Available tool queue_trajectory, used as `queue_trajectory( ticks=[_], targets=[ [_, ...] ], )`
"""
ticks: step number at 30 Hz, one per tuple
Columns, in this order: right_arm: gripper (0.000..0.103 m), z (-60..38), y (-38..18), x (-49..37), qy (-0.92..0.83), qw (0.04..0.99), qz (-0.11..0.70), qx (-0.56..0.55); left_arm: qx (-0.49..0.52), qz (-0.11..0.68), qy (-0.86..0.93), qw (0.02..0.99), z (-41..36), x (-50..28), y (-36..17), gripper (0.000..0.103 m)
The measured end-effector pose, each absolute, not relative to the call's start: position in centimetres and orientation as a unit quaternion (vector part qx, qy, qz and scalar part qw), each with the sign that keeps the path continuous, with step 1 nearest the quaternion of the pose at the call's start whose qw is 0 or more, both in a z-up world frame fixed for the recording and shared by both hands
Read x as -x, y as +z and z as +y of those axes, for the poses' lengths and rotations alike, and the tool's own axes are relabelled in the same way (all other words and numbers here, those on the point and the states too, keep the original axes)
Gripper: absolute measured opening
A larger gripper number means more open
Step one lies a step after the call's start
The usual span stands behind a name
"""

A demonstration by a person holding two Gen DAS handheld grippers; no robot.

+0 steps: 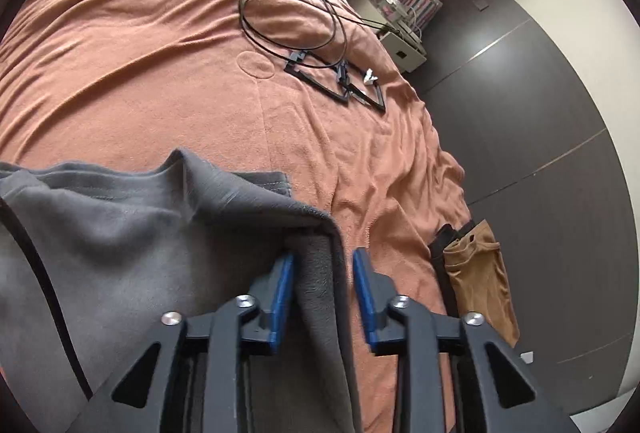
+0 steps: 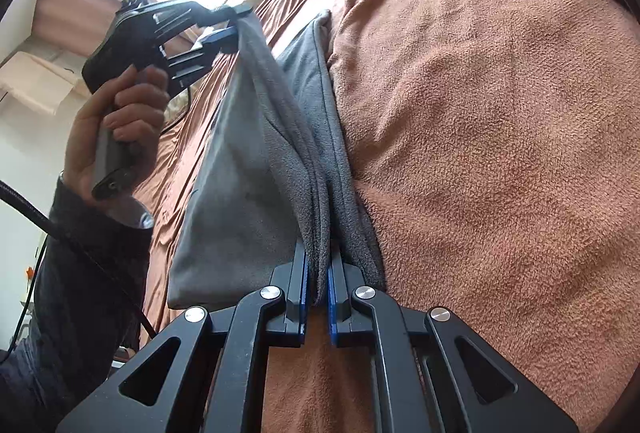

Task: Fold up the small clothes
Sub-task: 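Lift the other side with the left gripper and fold it over while the right gripper holds, then open the left gripper and release the folded side, then close the left gripper on the strip's end while the right gripper opens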

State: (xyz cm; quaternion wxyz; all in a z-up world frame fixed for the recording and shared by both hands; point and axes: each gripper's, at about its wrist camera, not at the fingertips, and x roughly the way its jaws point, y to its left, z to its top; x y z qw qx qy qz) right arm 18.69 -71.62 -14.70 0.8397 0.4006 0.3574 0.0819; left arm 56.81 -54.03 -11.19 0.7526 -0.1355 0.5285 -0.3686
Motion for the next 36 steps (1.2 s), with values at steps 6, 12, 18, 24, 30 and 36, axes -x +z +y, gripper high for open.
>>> queue_trajectory(
  ticks=[6, 12, 18, 24, 30, 36],
  targets=[
    [0.004, -71.9, -14.6, -18.8, 0.073, 0.842, 0.354, -0.401, 0.142, 0.512, -0.375, 0.760, -52.0, -56.0, -10.2, 0.063],
    [0.003, -72.2, -14.1, -17.7, 0.062, 0.848, 0.350, -0.393, 0.129, 0.523, -0.346, 0.768, -46.3, -54.2, -10.4, 0.063],
    [0.008, -71.2, -12.4, -17.6, 0.031, 0.859, 0.371, -0.352, 0.123, 0.533, -0.308, 0.778, -39.0, -51.1, -11.3, 0.063],
    [0.053, -71.2, -10.6, -16.9, 0.007, 0.870, 0.368, -0.329, 0.126, 0.541, -0.268, 0.788, -32.8, -47.8, -12.6, 0.063],
    [0.053, -71.6, -10.8, -17.7, 0.033, 0.867, 0.381, -0.320, 0.154, 0.560, -0.252, 0.774, -28.8, -44.1, -15.1, 0.063],
    [0.043, -71.1, -11.8, -19.5, 0.047, 0.857, 0.407, -0.313, 0.195, 0.572, -0.264, 0.752, -27.8, -41.3, -17.1, 0.048]
  ],
)
